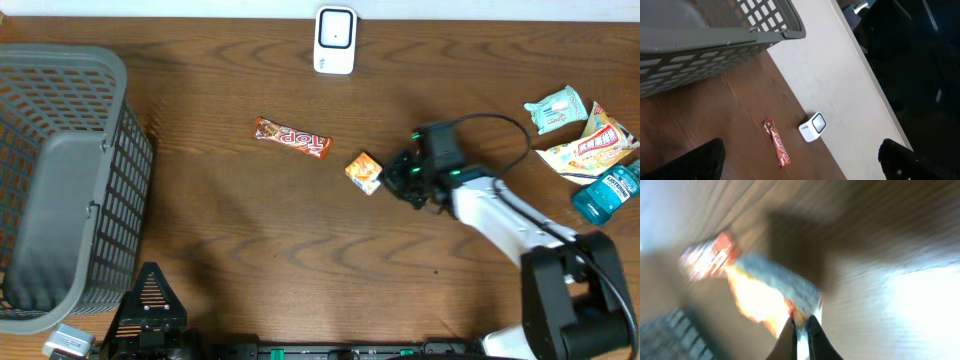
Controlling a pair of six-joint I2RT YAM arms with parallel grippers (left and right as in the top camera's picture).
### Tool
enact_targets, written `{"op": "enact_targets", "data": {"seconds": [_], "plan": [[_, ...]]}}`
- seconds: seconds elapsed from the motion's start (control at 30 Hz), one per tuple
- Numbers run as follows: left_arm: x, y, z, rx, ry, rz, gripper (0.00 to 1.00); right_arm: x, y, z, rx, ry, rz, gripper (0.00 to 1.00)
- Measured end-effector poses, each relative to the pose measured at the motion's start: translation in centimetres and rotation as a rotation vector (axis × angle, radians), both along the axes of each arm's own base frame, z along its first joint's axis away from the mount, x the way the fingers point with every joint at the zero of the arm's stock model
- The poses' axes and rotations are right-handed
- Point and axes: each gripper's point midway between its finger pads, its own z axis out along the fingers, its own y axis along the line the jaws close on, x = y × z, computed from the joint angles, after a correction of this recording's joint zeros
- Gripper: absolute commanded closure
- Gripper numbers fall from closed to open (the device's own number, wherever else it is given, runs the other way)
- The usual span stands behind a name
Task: Scan the item barcode
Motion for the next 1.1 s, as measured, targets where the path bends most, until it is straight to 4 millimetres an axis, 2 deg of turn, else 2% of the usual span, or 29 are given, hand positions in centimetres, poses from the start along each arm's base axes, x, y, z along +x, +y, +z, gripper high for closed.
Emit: {"op": "enact_targets", "data": {"seconds": [0.1,0.23,0.33,0.37,0.5,0.63,0.67,0.73,0.8,0.93,1.0,1.1], "plan": [[0.0,0.0,0.0,0.000,0.000,0.000,0.02,-1.8,0.7,1.4,0.156,0.045,0.112,0.99],[0.0,0.0,0.0,0.000,0.000,0.000,0.02,-4.5,1.9,2.2,0.255,0.106,0.224,0.98],[0.0,0.0,0.0,0.000,0.000,0.000,0.02,-4.7,1.9,2.0,0.235,0.074,0.268,0.49],[0.0,0.0,0.0,0.000,0.000,0.000,0.02,-4.5,1.6,1.7,0.205,0.063,0.267,0.46],[0.0,0.0,0.0,0.000,0.000,0.000,0.02,-2.6,-0.1,0.3,0.063,0.002,0.209,0.46],[0.0,0.0,0.0,0.000,0.000,0.000,0.02,0.0,-2.3,-0.4,-0.083,-0.071,0.101,0.53],[0.0,0.0,0.0,0.000,0.000,0.000,0.02,0.7,-2.8,-0.4,-0.110,-0.089,0.076,0.59],[0.0,0.0,0.0,0.000,0.000,0.000,0.02,2.0,-3.5,-0.3,-0.149,-0.127,0.019,0.61],[0.0,0.0,0.0,0.000,0.000,0.000,0.02,2.5,-3.3,0.0,-0.156,-0.150,0.000,0.60],[0.0,0.0,0.0,0.000,0.000,0.000,0.02,2.9,-1.4,0.1,-0.152,-0.186,0.012,0.59],[0.0,0.0,0.0,0.000,0.000,0.000,0.02,2.7,-0.2,-0.4,-0.155,-0.190,0.032,0.59],[0.0,0.0,0.0,0.000,0.000,0.000,0.02,2.4,0.5,-1.2,-0.176,-0.183,0.045,0.60]]}}
